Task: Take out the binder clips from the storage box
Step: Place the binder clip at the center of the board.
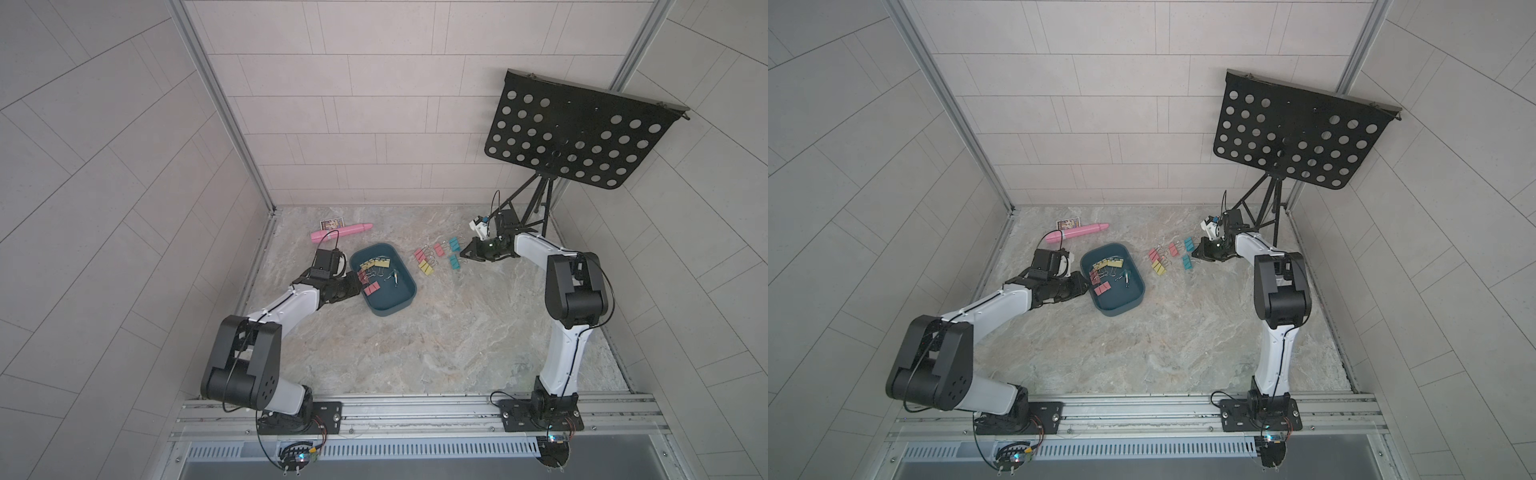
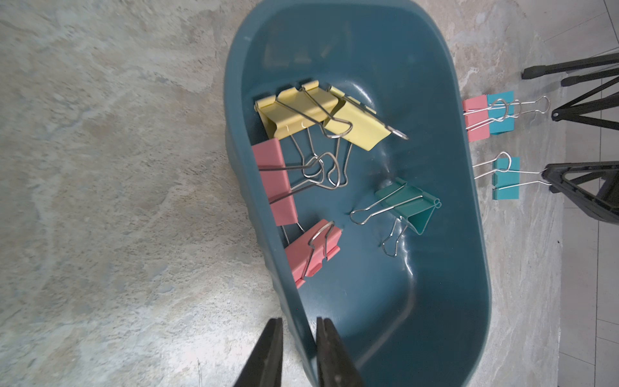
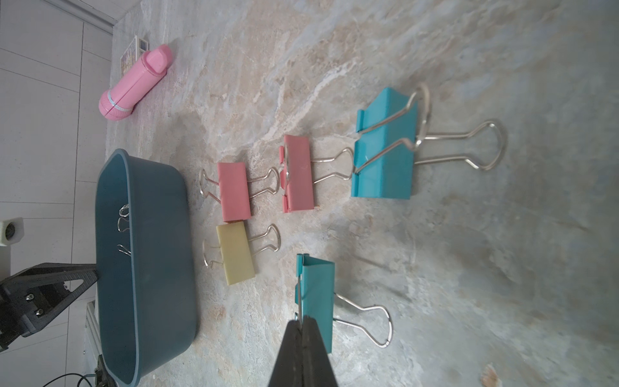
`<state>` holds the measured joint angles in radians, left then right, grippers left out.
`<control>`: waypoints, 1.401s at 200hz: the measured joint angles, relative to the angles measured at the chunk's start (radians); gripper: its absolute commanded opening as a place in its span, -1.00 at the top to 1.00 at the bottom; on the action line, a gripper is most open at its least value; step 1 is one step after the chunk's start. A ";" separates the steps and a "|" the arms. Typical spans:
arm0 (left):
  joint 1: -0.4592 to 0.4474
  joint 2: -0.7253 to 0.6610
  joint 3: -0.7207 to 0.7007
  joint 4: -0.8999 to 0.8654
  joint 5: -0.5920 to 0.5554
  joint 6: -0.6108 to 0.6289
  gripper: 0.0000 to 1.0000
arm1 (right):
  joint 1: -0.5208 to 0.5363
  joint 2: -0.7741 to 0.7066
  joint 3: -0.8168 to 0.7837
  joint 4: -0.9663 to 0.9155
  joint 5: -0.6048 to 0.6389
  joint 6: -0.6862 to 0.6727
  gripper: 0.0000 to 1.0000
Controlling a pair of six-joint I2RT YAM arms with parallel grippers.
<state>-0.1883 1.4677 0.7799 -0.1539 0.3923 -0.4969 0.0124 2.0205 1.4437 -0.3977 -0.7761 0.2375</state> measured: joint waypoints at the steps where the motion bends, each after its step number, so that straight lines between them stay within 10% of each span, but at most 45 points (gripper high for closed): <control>1: 0.000 0.000 0.000 0.000 0.000 0.000 0.47 | -0.001 0.000 0.000 0.000 0.000 0.000 1.00; 249: 0.000 0.000 0.000 0.000 0.000 0.000 0.47 | -0.056 0.100 0.052 0.055 -0.029 0.037 1.00; 280: 0.000 0.000 0.000 0.000 0.000 0.000 0.47 | -0.058 0.100 0.054 0.055 -0.029 0.042 0.77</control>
<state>-0.1883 1.4677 0.7795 -0.1539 0.3920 -0.4965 -0.0452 2.1208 1.4975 -0.3428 -0.8047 0.2790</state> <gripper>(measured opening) 0.263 0.060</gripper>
